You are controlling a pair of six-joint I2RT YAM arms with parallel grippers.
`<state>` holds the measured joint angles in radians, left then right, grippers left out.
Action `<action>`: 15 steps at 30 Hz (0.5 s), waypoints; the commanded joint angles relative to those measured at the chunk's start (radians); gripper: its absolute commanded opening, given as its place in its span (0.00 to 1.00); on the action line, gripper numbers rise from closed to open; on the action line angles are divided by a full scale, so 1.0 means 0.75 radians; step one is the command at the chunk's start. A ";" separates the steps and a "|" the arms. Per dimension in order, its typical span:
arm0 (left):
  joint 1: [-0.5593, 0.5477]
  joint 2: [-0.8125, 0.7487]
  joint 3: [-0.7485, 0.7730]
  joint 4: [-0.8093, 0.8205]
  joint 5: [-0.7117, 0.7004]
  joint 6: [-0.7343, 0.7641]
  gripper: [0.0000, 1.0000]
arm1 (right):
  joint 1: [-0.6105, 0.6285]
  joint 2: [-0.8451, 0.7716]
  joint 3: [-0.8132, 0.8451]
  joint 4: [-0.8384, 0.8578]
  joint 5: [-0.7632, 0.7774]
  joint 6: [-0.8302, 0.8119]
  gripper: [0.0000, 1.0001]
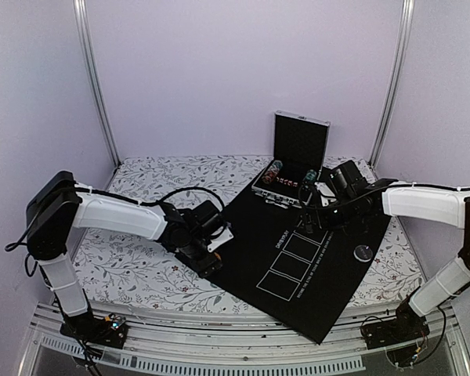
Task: Distribute texas hold em gaming equipment
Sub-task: Pick up the small blind button from the center of the board.
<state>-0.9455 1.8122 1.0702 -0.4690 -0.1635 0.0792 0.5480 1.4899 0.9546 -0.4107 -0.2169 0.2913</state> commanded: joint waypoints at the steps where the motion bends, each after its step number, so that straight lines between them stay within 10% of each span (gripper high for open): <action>1: -0.022 0.048 0.032 -0.019 -0.022 0.025 0.79 | 0.004 0.024 -0.015 0.026 -0.017 0.001 0.99; 15: -0.022 -0.004 0.012 0.010 0.066 0.032 0.33 | 0.004 0.028 -0.016 0.016 -0.018 0.001 0.99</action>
<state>-0.9531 1.8244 1.0843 -0.4675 -0.1570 0.0975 0.5480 1.4998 0.9539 -0.4095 -0.2203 0.2913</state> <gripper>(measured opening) 0.386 0.988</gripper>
